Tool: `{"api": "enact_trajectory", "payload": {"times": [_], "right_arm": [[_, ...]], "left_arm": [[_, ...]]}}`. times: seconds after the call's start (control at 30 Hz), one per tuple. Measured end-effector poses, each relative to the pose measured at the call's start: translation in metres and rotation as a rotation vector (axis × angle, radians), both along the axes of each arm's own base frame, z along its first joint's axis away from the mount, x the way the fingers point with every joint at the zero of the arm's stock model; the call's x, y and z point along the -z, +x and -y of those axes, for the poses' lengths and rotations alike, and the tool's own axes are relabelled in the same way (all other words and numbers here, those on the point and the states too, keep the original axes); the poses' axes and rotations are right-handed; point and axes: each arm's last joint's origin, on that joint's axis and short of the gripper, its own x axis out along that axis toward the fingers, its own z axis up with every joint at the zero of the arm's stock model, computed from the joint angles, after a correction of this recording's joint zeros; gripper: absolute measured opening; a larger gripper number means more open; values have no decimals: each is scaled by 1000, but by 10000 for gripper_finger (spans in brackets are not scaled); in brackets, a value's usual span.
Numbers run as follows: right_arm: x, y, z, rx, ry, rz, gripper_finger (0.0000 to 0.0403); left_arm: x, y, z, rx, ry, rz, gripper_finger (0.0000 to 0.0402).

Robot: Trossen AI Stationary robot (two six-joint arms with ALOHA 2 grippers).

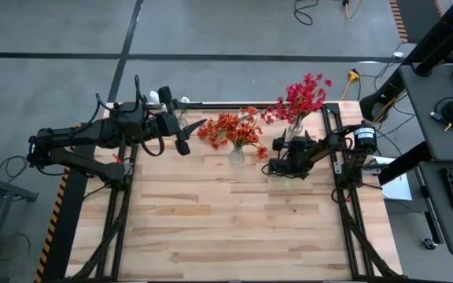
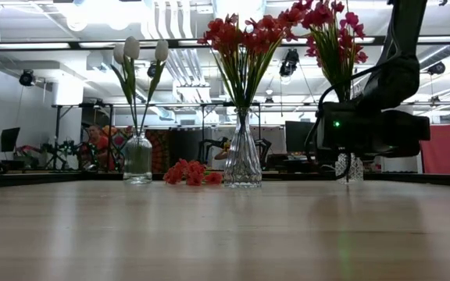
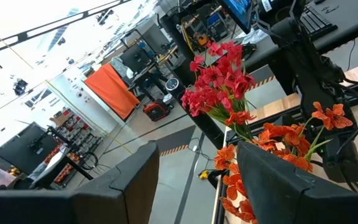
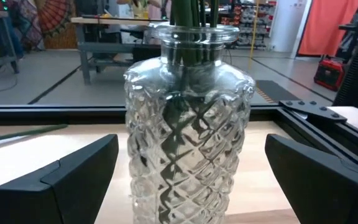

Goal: Sort flowers into vase by color
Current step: Put the red flowers into the top right transparent vase

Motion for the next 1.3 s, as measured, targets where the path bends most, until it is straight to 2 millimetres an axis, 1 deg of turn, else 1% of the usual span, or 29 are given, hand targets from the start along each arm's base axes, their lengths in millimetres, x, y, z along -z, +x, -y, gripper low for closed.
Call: {"api": "enact_trajectory", "payload": {"times": [0.13,0.53,1.0,1.1,1.2,1.3], "right_arm": [[0,-1,1,5,2,-10,391],[1,-2,6,20,32,-16,345],[1,-2,6,15,48,-23,256],[1,-2,6,14,49,-32,251],[1,-2,6,14,49,-36,258],[1,-1,6,14,49,-34,263]], "left_arm": [[0,0,0,0,-1,0,199],[0,0,0,0,-1,0,199],[0,0,0,0,0,0,199],[1,1,0,0,-3,-2,199],[5,5,0,16,-11,-34,199],[13,15,-1,130,-36,-69,199]]}}
